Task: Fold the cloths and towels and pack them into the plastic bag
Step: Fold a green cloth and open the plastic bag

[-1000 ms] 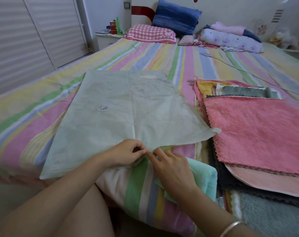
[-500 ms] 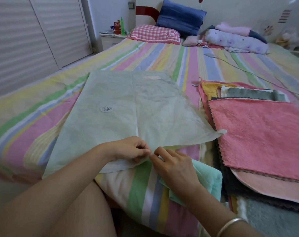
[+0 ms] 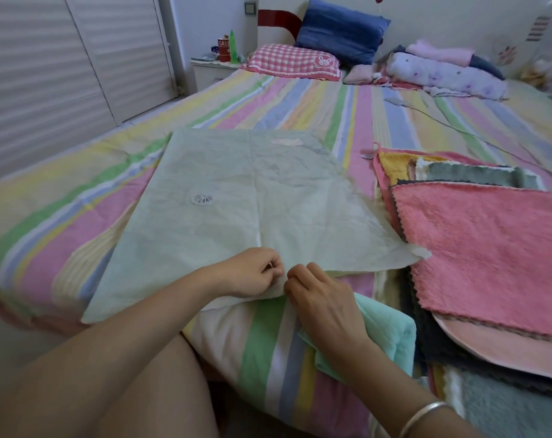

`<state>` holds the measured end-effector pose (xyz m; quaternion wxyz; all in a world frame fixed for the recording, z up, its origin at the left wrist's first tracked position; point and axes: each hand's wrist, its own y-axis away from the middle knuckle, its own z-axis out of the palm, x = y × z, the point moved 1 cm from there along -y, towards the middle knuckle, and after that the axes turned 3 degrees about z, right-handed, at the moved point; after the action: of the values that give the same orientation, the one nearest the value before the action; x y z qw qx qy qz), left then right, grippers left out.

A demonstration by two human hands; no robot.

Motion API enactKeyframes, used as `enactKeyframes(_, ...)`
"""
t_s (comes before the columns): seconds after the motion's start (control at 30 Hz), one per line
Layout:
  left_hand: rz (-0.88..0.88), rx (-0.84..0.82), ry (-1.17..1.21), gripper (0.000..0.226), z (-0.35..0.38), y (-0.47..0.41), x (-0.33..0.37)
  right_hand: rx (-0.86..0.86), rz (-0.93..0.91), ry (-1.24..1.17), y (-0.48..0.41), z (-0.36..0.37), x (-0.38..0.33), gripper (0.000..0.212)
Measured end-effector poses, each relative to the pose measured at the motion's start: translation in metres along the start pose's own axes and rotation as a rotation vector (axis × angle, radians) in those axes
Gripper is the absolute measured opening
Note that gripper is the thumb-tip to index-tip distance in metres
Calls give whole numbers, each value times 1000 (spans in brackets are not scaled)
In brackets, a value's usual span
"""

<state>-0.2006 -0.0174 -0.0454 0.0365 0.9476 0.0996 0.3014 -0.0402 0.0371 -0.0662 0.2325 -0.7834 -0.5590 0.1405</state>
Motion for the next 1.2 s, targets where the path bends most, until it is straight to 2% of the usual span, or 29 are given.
enactKeyframes(0.17, -25, 203, -7, 8, -5, 3, -11, -13, 23, -30, 2, 7, 1, 29)
enactKeyframes(0.3, 12, 224, 24, 16, -2, 16, 2, 31, 56, -83, 3, 8, 2, 28)
enactKeyframes(0.43, -26, 127, -314, 27, -3, 25, 9, 45, 57, -80, 5, 5, 1, 24)
enactKeyframes(0.53, -60, 133, -444, 13, -7, 18, 16, 57, 37, -50, 8, 8, 1, 23)
enactKeyframes(0.7, -57, 438, -635, 17, -53, -20, 31, 31, 30, 25, 5, 9, -1, 35)
enactKeyframes(0.83, -104, 649, -746, 18, -114, -49, 32, 72, -76, 96, 8, 1, -2, 17)
enactKeyframes(0.97, -236, 900, -729, 23, -169, -50, 26, 117, -94, 95, 10, -1, 2, 24)
enactKeyframes(1.03, -243, 981, -678, 25, -183, -46, 21, 83, -83, 107, 11, 1, 2, 22)
enactKeyframes(1.13, -129, 942, -586, 35, -177, -37, 19, 97, 12, 18, 13, 4, 5, 6)
enactKeyframes(1.2, -33, 842, -584, 38, -156, -34, 19, 132, 127, -144, 13, 2, 9, 22)
